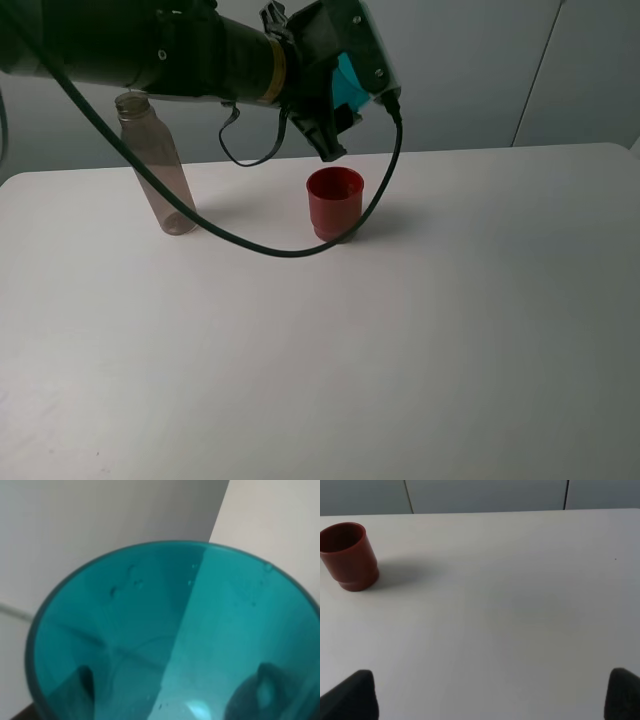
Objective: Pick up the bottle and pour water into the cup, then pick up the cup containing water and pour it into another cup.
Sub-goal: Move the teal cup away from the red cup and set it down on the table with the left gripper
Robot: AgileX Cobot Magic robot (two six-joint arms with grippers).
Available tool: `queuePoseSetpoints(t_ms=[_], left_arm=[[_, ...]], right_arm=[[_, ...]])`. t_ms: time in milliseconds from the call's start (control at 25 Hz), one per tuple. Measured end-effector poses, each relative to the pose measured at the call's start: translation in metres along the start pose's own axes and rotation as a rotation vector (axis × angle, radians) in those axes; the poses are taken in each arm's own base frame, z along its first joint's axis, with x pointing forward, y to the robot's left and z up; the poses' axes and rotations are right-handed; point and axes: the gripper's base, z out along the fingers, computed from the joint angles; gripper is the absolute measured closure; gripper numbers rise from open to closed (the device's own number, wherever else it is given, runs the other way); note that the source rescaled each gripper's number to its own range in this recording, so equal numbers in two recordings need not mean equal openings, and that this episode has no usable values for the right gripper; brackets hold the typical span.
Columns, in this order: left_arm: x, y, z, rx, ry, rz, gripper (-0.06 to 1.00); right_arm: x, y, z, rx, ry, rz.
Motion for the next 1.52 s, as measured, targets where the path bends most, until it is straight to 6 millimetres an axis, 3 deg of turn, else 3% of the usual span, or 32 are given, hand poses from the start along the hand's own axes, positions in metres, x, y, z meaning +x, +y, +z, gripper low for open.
queuePoseSetpoints(t_ms=[160, 560, 760, 1200, 1520], left_arm=[[-0.013, -0.013, -0.015, 0.121, -0.171, -0.062, 0.74], [-0.003, -0.018, -0.027, 0.427, -0.526, -0.302, 0.74], [0.024, -0.028, -0.007, 0.497, -0.490, -0.328, 0.74], [0.070, -0.080, 0.028, 0.722, -0.440, -0.282, 0.74], [0.081, -0.095, 0.052, 0.824, -0.480, -0.217, 0.74]], right_arm=[[0.000, 0.000, 0.000, 0.000, 0.000, 0.000], [0.000, 0.000, 0.000, 0.000, 0.000, 0.000], [0.000, 0.000, 0.000, 0.000, 0.000, 0.000], [0.000, 0.000, 0.000, 0.000, 0.000, 0.000], [0.000, 0.000, 0.000, 0.000, 0.000, 0.000]])
